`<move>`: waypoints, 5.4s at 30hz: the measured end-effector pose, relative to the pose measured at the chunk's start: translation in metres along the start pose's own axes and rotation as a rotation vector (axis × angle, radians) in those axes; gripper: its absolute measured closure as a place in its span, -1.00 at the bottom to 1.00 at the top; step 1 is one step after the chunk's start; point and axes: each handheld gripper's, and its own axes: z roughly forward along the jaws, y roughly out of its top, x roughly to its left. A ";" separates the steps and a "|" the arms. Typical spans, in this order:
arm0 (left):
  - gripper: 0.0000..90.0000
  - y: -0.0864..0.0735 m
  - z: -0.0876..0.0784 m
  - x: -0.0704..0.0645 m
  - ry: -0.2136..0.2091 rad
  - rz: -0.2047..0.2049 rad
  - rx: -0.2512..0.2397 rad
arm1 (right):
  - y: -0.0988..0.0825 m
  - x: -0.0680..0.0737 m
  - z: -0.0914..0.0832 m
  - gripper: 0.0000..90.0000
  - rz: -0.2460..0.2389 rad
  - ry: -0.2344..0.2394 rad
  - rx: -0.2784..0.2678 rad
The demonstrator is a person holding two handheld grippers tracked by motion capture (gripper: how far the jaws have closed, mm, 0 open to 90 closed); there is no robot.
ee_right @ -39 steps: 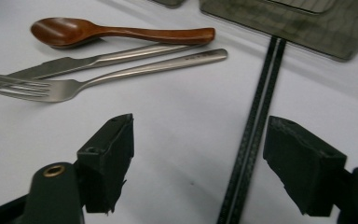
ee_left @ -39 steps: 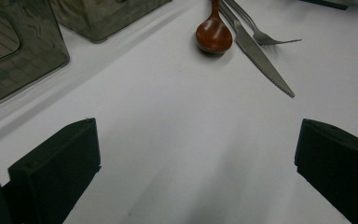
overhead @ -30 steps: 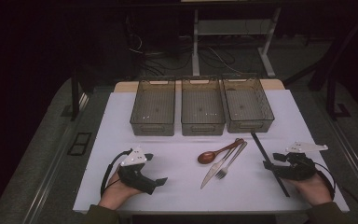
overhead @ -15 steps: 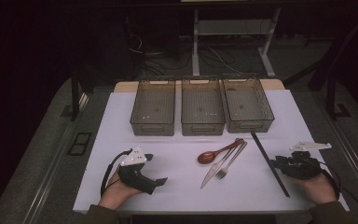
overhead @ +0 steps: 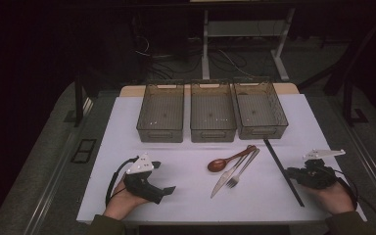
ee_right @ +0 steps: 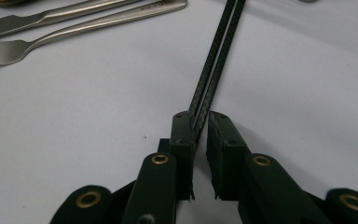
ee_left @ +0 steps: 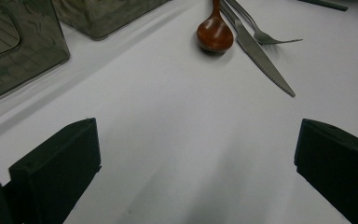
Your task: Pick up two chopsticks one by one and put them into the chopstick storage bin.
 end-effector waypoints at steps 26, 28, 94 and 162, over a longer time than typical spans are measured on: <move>-1.00 0.000 0.000 0.000 0.003 -0.002 0.003 | -0.001 -0.001 0.002 0.81 -0.012 -0.029 0.039; -1.00 0.000 0.000 -0.001 0.003 -0.002 0.004 | -0.001 -0.001 0.002 0.81 -0.013 -0.032 0.041; -1.00 0.000 0.003 -0.002 -0.009 0.014 0.008 | 0.002 -0.017 -0.010 0.89 0.021 -0.023 -0.046; -1.00 0.001 0.003 -0.005 -0.016 -0.004 -0.029 | 0.117 0.043 0.007 0.89 -0.131 0.207 -0.223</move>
